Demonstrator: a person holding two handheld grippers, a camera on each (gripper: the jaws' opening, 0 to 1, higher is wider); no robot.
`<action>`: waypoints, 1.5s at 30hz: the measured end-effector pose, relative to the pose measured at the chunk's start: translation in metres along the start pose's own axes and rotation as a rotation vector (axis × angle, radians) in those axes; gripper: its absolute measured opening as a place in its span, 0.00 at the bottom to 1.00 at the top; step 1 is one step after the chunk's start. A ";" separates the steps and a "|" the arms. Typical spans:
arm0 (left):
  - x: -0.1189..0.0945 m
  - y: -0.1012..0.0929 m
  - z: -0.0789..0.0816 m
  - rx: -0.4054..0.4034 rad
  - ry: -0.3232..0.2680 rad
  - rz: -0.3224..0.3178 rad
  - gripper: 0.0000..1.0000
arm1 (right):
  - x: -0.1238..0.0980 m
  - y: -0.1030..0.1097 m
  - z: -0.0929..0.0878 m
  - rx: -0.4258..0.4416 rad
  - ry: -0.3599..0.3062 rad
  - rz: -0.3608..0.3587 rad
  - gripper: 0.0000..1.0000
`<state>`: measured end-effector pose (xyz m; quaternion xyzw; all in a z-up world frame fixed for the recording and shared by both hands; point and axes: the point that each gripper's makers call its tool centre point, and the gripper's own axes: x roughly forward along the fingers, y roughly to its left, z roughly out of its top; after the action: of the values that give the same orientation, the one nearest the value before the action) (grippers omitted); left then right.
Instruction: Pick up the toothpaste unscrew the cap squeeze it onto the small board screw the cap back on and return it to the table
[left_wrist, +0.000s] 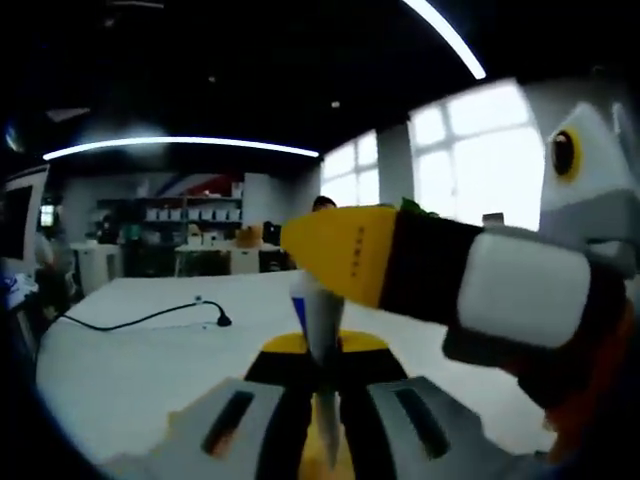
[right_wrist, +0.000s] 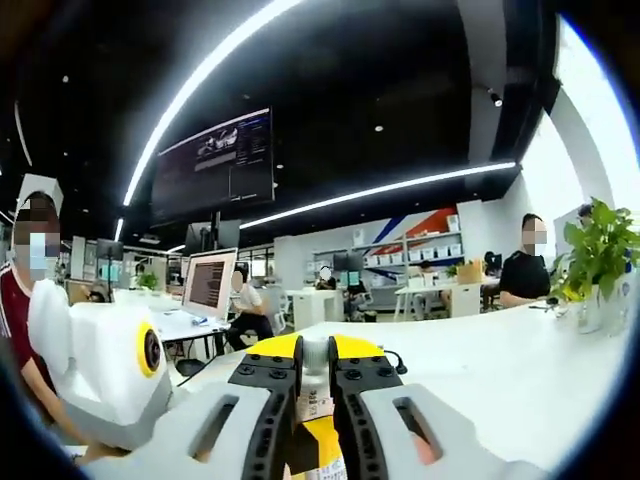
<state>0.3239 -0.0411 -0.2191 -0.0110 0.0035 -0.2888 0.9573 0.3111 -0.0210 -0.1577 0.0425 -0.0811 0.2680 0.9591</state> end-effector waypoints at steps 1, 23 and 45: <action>0.000 0.000 0.000 0.002 0.001 -0.002 0.06 | -0.001 0.000 0.000 0.002 -0.002 0.002 0.09; -0.011 -0.007 0.002 -0.065 0.006 -0.212 0.06 | -0.020 0.006 0.022 -0.063 -0.066 0.155 0.26; -0.056 -0.042 0.000 -0.032 0.043 -0.864 0.06 | -0.040 0.030 0.021 0.120 0.105 0.780 0.22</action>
<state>0.2541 -0.0449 -0.2184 -0.0204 0.0231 -0.6632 0.7478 0.2585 -0.0180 -0.1432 0.0505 -0.0262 0.6182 0.7840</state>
